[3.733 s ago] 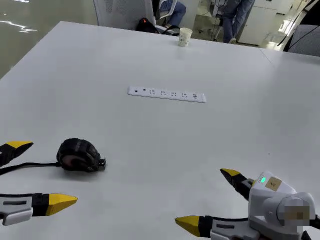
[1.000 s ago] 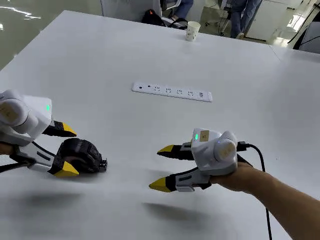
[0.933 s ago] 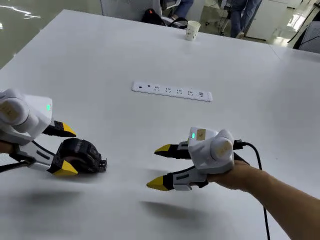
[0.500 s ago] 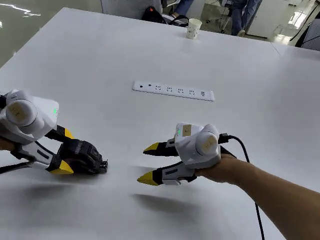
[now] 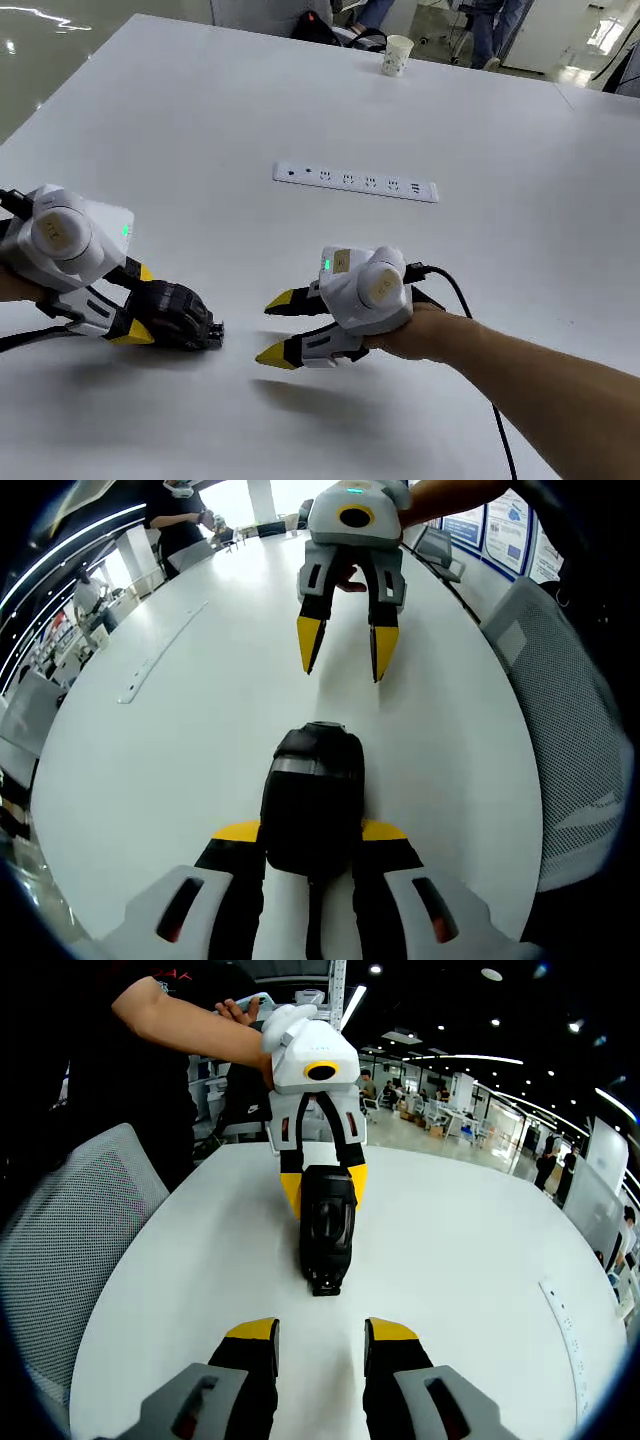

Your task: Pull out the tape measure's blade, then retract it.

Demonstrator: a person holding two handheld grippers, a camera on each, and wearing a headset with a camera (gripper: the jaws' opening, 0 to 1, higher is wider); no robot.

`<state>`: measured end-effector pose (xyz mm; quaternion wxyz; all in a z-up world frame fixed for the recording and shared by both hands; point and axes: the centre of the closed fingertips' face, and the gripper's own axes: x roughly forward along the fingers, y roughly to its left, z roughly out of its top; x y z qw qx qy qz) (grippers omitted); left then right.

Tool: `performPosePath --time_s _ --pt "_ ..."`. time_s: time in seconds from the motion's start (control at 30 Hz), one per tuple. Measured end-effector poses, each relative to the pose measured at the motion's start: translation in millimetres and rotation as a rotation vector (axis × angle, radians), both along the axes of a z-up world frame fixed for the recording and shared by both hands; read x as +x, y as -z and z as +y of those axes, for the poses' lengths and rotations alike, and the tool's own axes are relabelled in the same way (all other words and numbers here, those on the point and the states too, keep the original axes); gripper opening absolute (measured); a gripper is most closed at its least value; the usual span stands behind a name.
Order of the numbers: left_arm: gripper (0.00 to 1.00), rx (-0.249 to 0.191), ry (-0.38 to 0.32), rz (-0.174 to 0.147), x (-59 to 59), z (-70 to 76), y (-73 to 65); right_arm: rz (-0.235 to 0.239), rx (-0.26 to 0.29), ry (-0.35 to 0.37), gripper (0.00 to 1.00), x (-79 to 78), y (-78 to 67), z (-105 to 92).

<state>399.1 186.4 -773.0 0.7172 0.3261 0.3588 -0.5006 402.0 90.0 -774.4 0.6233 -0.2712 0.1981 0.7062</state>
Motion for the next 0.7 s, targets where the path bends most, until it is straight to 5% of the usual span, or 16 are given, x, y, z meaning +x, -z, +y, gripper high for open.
performPosePath --time_s 0.7 --pt "0.27 -0.022 -0.021 0.01 0.6 -0.1 1.2 0.015 -0.04 -0.063 0.25 -5.6 18.5 33.8"
